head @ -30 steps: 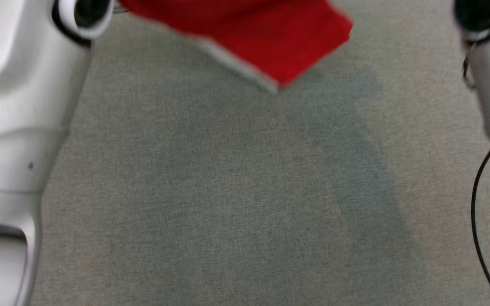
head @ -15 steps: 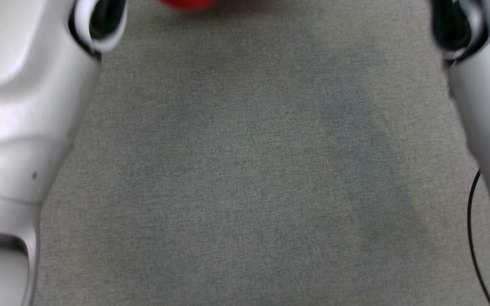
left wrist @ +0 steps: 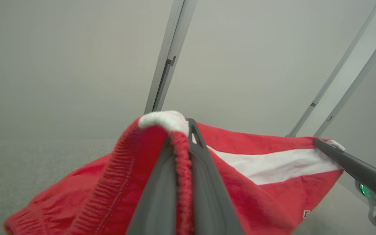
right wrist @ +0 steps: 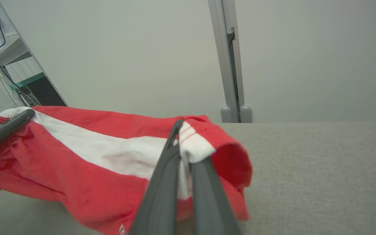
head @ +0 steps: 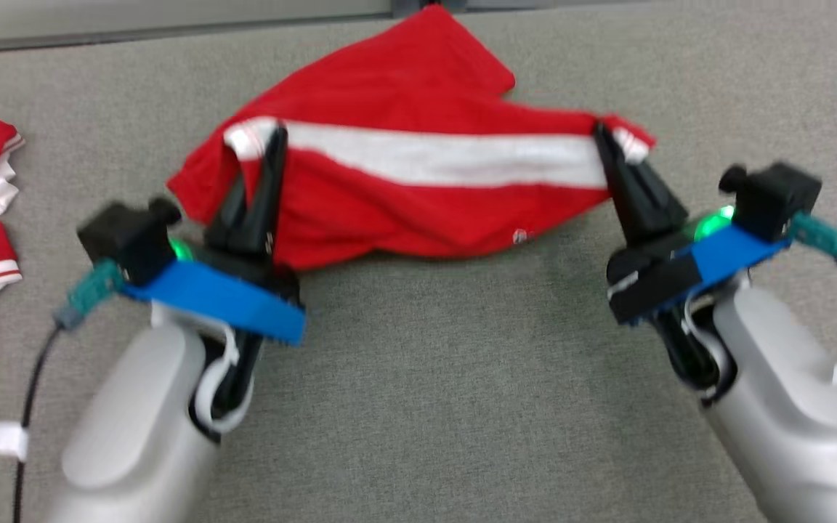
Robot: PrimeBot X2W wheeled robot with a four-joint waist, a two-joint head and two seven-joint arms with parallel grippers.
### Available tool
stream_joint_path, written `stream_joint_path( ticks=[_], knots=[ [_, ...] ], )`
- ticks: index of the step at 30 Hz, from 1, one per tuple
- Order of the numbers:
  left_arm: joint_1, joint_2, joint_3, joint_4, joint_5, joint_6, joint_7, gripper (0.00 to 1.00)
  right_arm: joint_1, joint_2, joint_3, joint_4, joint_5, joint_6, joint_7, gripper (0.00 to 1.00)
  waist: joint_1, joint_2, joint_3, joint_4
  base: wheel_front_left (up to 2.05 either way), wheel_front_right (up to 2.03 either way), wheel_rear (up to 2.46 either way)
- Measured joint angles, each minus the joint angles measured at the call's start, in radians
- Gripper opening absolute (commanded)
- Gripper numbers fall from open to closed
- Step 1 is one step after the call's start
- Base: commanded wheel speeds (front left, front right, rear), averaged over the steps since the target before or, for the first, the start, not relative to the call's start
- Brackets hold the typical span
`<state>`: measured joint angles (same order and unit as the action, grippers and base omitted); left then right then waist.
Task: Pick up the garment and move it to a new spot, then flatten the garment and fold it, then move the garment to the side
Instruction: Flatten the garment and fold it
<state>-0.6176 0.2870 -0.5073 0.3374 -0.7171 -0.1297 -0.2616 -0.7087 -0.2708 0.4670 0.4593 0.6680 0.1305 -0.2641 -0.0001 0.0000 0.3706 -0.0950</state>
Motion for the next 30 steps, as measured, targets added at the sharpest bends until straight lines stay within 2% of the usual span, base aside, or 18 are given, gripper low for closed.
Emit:
stream_joint_path(
  ticks=[1,2,5,17,26,30],
  knots=[
    [0.085,-0.008,0.016,-0.035,0.012,0.0,0.0,0.0,0.068,-0.009,0.003,-0.035,0.003,0.0,0.0,0.0,0.0,0.0,-0.024,0.0,0.0,0.0,0.0],
    [0.085,-0.008,0.016,-0.035,0.012,0.0,0.0,0.0,0.068,-0.009,0.003,-0.035,0.003,0.0,0.0,0.0,0.0,0.0,-0.024,0.0,0.0,0.0,0.0],
    [0.246,-0.021,-0.005,-0.081,0.04,0.0,0.0,0.0,0.213,-0.026,0.004,-0.092,0.006,0.0,0.0,0.0,-0.0001,0.0,-0.075,0.0,0.0,0.0,0.0],
    [0.517,-0.053,-0.003,-0.195,0.085,0.0,0.0,0.0,0.562,-0.045,-0.046,-0.237,0.027,0.0,0.0,0.0,-0.0002,0.0,-0.198,0.018,0.0,0.0,0.0],
    [0.54,-0.063,-0.001,-0.233,0.122,0.0,0.0,0.0,0.587,-0.049,-0.11,-0.266,-0.002,0.0,0.0,0.0,-0.0001,0.0,-0.207,0.046,0.0,0.0,0.0],
    [0.51,-0.088,0.011,-0.241,0.148,0.0,0.0,0.0,0.482,-0.072,-0.124,-0.249,-0.016,0.0,0.0,0.0,0.0,0.0,-0.196,0.082,0.0,0.0,0.0]
  ],
)
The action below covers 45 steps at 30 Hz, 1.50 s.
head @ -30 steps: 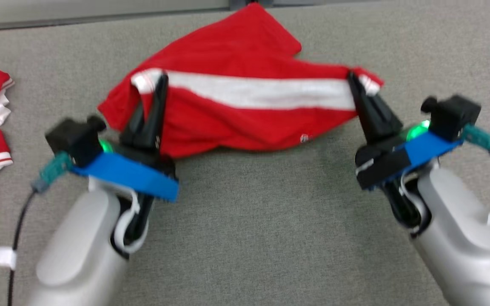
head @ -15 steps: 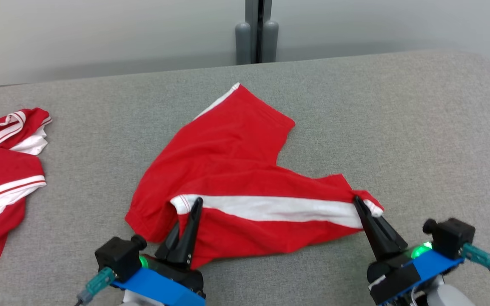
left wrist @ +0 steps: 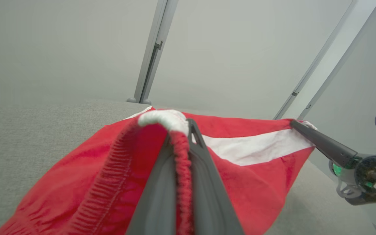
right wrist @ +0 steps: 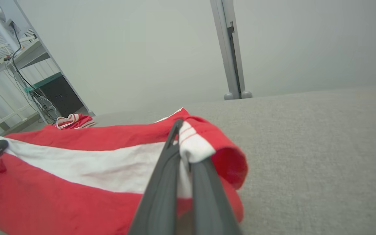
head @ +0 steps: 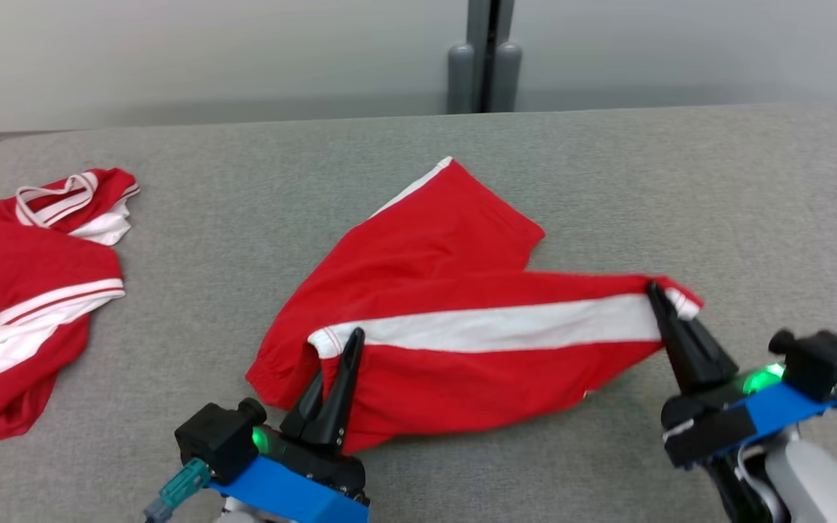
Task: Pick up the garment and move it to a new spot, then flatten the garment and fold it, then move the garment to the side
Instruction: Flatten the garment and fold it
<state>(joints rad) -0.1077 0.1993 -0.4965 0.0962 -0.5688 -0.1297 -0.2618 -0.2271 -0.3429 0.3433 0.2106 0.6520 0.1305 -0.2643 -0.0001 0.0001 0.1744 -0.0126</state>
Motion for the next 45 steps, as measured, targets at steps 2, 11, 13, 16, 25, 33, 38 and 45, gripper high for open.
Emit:
stream_joint_path(
  ticks=[2,11,13,16,25,33,38,45],
  knots=[
    [-0.006,-0.008,0.002,-0.001,0.0,0.0,0.0,0.0,-0.025,-0.005,0.001,0.007,0.0,0.0,0.0,0.0,0.0,0.0,0.003,0.009,0.0,0.0,0.0],
    [-0.034,-0.09,0.045,0.022,0.025,0.0,0.0,0.0,-0.303,-0.04,0.116,0.17,0.003,0.0,0.017,0.0,0.0002,0.0,0.049,0.097,0.0,0.0,0.0],
    [-0.036,-0.101,0.052,0.04,0.025,0.0,0.0,0.0,-0.363,-0.041,0.143,0.217,0.011,0.0,0.018,0.0,0.0002,0.0,0.066,0.115,0.0,0.0,0.0],
    [-0.044,-0.115,0.062,0.063,0.025,0.0,0.0,0.0,-0.446,-0.04,0.188,0.298,0.018,0.0,0.023,0.0,0.0003,0.0,0.093,0.142,0.0,0.0,0.0],
    [-0.092,-0.142,0.088,0.107,0.032,0.0,0.0,0.0,-0.694,0.009,0.332,0.538,0.031,0.0,0.042,0.0,0.0003,0.0,0.182,0.194,0.0,0.0,0.0],
    [-0.151,-0.148,0.081,0.127,0.032,0.0,0.0,0.0,-0.836,0.047,0.399,0.726,0.063,0.0,0.053,0.0,0.0003,0.0,0.249,0.227,0.0,0.0,0.0],
    [-0.171,-0.148,0.069,0.152,0.027,0.0,0.0,0.1,-0.879,0.052,0.447,0.791,0.075,0.0,0.051,0.41,0.0003,0.0,0.27,0.234,0.0,0.0,0.0],
    [-0.18,-0.149,0.081,0.193,0.089,0.0,0.0,1.0,-0.897,0.056,0.507,0.844,0.09,0.0,0.03,1.0,0.0003,0.0,0.262,0.221,0.0,0.0,0.0]
  ],
)
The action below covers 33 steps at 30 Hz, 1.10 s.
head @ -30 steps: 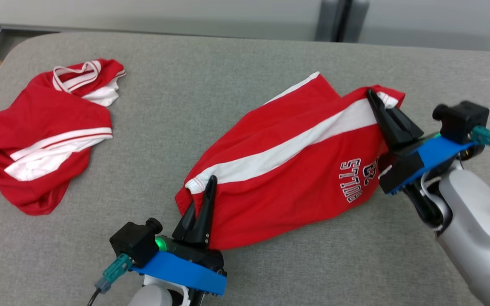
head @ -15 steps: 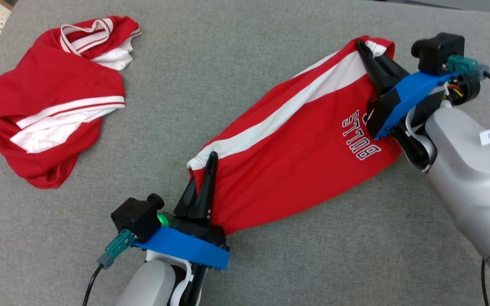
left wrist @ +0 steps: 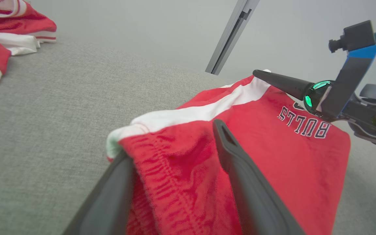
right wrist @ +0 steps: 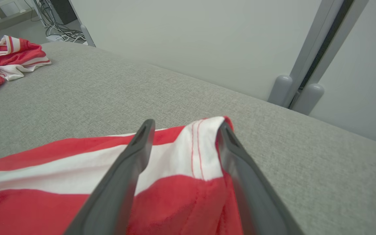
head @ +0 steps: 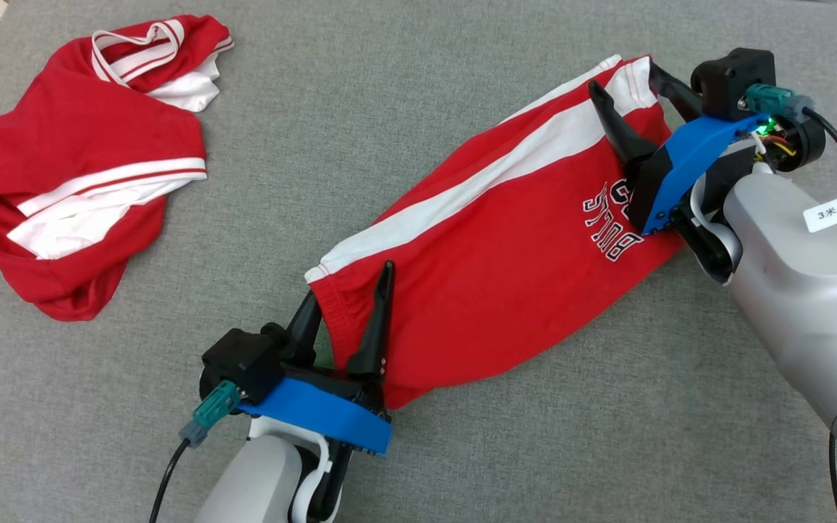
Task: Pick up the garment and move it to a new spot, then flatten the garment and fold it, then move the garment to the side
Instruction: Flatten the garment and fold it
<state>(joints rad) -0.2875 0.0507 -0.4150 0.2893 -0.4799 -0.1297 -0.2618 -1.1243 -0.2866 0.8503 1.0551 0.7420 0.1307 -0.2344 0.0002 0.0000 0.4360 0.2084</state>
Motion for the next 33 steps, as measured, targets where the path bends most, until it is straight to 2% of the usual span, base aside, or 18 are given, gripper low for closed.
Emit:
stream_joint_path(
  ticks=[5,10,16,23,28,33],
  knots=[
    [0.036,-0.001,0.031,-0.002,0.036,0.0,0.0,1.0,0.005,-0.006,0.039,0.009,0.018,0.0,-0.013,1.0,-0.0001,0.0,-0.026,-0.003,0.0,0.0,0.0],
    [0.092,0.004,0.063,-0.005,0.103,0.0,0.0,1.0,0.04,-0.036,0.061,0.016,0.044,0.0,-0.02,1.0,-0.0002,0.0,-0.063,-0.001,0.0,0.0,0.0],
    [0.145,0.016,0.113,-0.029,0.133,0.0,0.0,1.0,0.088,-0.061,0.076,0.031,0.074,0.0,-0.024,1.0,-0.0003,0.0,-0.103,0.009,0.0,0.0,0.0],
    [0.168,0.007,0.251,-0.108,0.194,0.0,0.0,1.0,0.11,-0.081,0.107,0.062,0.094,0.0,-0.021,1.0,-0.0003,0.0,-0.118,0.031,0.0,0.0,0.0],
    [0.185,0.002,0.366,-0.147,0.2,0.0,0.0,1.0,0.114,-0.086,0.133,0.09,0.11,0.0,0.041,1.0,-0.0003,0.0,-0.118,0.047,0.0,0.0,0.0],
    [0.191,0.001,0.427,-0.159,0.204,0.0,-0.001,1.0,0.119,-0.086,0.152,0.107,0.132,0.0,0.101,1.0,-0.0003,0.0,-0.118,0.059,0.0,0.0,0.0]
  ],
)
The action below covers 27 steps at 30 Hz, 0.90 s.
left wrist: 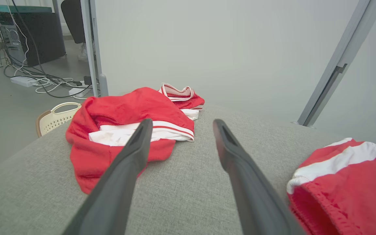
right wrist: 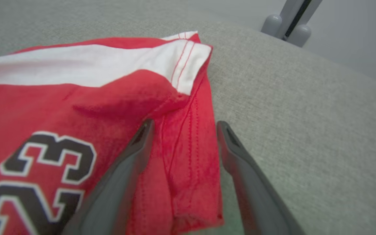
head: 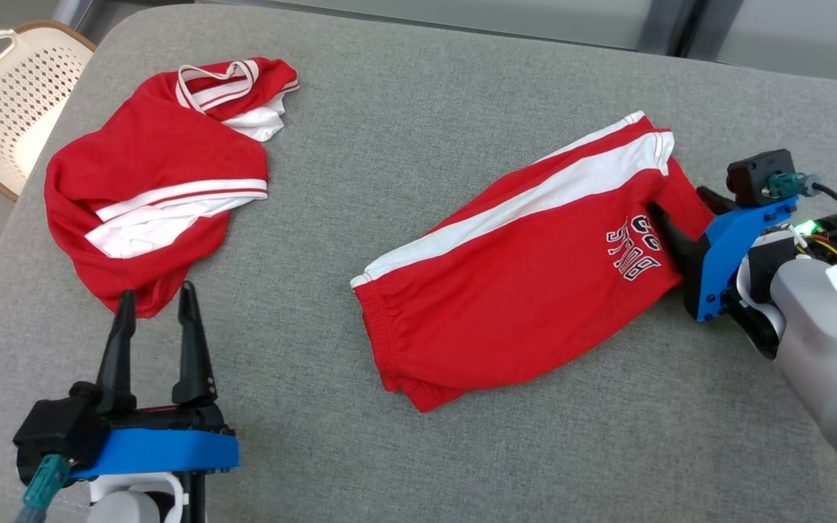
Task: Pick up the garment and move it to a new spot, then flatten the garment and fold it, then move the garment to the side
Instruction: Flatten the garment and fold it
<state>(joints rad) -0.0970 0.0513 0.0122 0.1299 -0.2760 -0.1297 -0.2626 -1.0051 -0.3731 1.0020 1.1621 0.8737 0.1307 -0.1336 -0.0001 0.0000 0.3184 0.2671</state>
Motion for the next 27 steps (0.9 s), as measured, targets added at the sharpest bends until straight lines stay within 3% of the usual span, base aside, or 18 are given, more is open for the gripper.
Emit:
stream_joint_path(
  ticks=[2,3,4,5,15,27],
  knots=[
    [0.002,0.0,0.013,0.001,-0.002,0.0,0.0,1.0,0.006,0.0,0.01,-0.003,0.01,0.0,0.021,1.0,0.0,0.0,0.0,0.001,0.0,0.0,0.0],
    [0.002,0.0,0.016,0.002,0.004,0.0,0.0,1.0,0.009,0.001,0.015,-0.008,0.017,0.0,0.033,0.93,0.0,0.0,0.0,0.001,0.0,0.0,0.0],
    [0.003,-0.001,0.017,0.0,0.004,0.0,0.0,1.0,0.01,0.001,0.018,-0.015,0.027,0.0,0.046,0.28,0.0,0.0,-0.001,0.001,0.0,0.0,0.0],
    [0.003,-0.001,0.02,-0.004,0.007,0.0,0.0,1.0,0.01,0.0,0.022,-0.024,0.034,0.0,0.053,0.0,0.0,0.0,-0.002,0.001,0.0,0.0,0.0],
    [0.004,-0.001,0.005,-0.01,0.034,0.007,0.0,1.0,0.038,-0.003,0.03,-0.076,0.1,0.0,0.007,0.0,0.0,0.0001,-0.017,-0.043,0.0,0.0,0.0],
    [0.03,-0.001,0.025,-0.016,0.075,0.01,0.0,1.0,0.209,-0.032,-0.028,-0.169,0.191,0.0,-0.119,0.0,0.0,0.0,-0.074,-0.182,0.0,0.0,0.0]
  ],
)
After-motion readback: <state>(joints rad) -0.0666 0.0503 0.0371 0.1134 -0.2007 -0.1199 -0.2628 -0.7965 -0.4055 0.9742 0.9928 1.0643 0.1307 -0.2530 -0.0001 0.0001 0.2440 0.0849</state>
